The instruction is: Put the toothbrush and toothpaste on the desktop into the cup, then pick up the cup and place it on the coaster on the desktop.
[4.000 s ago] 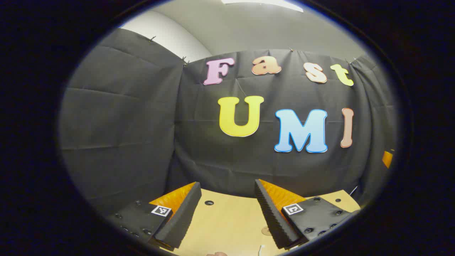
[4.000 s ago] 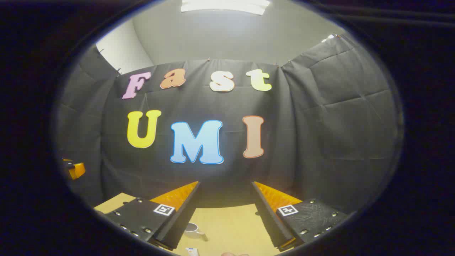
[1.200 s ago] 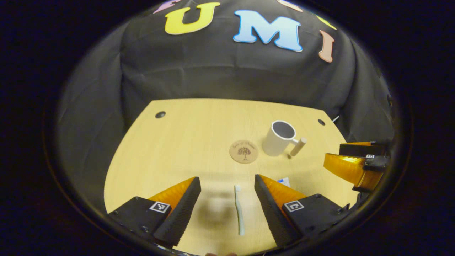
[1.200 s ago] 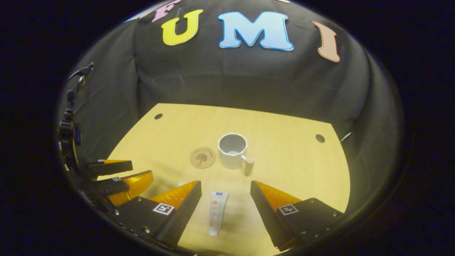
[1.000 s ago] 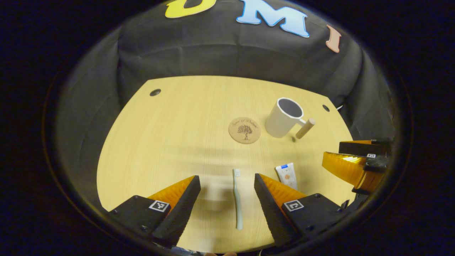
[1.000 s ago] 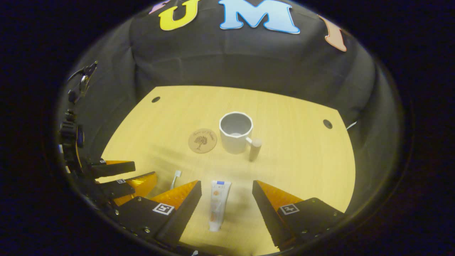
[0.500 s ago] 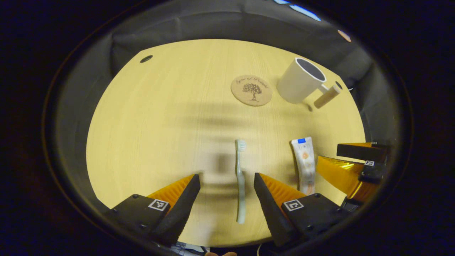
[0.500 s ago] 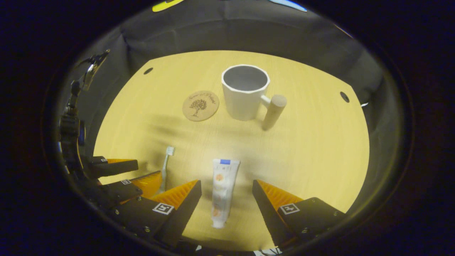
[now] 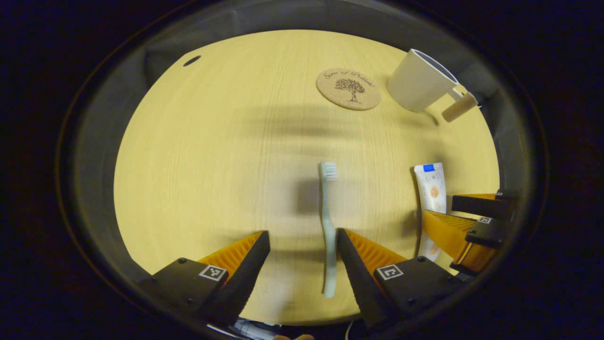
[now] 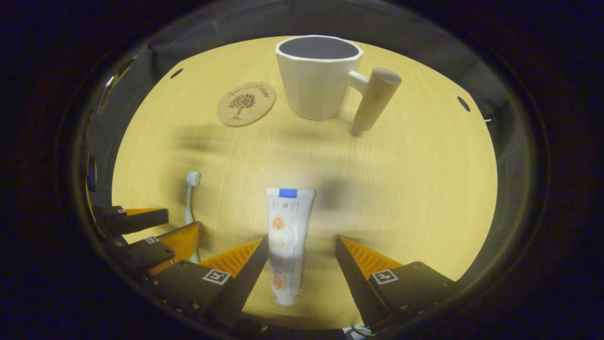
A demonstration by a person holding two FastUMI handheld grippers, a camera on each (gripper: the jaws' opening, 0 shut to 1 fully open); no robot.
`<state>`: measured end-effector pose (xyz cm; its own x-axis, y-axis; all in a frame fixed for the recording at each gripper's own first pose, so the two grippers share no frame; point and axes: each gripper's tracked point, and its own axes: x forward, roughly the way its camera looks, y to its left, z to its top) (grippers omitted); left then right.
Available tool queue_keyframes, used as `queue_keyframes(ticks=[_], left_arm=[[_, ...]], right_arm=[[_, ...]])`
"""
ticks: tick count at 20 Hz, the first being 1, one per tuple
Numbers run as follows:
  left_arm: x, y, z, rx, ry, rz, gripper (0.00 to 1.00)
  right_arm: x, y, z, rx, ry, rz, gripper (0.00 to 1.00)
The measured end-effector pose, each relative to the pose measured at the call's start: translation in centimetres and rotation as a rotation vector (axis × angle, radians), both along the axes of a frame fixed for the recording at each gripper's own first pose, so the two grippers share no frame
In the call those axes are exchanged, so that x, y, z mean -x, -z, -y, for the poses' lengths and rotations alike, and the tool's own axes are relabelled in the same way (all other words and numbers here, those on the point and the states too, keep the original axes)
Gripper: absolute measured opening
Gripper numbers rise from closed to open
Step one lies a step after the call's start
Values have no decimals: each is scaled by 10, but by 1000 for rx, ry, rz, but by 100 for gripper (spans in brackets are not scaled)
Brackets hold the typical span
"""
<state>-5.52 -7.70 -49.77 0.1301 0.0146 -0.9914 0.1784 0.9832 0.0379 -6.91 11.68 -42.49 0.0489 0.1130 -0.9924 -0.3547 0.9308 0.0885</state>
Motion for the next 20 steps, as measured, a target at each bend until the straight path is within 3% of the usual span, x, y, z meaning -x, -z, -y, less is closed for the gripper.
queue_keyframes(ticks=[9, 10, 14, 15, 17, 18, 19, 20], left_arm=[[-4, 0, 1, -26, -22, -69, 96], [-6, -2, 2, -26, -16, -77, 96], [-5, 2, 16, -23, 32, -96, 77], [-3, 2, 16, -28, 39, -98, 66], [-3, 0, 19, -21, 43, -94, 67], [-3, 1, 20, -22, 32, -91, 58], [-1, 1, 20, -21, 30, -91, 42], [-1, 0, 22, -14, 17, -78, 40]], right_arm=[[3, 7, 4, 67, 28, -54, 92], [2, 4, 4, 70, 31, -58, 89], [1, 7, 5, 76, 23, -56, 75], [1, 8, 8, 76, 32, -58, 71], [-2, 7, 15, 79, 54, -60, 60], [-3, 9, 16, 77, 74, -61, 48], [-2, 8, 16, 70, 77, -64, 42], [-4, 6, 18, 71, 70, -56, 43]])
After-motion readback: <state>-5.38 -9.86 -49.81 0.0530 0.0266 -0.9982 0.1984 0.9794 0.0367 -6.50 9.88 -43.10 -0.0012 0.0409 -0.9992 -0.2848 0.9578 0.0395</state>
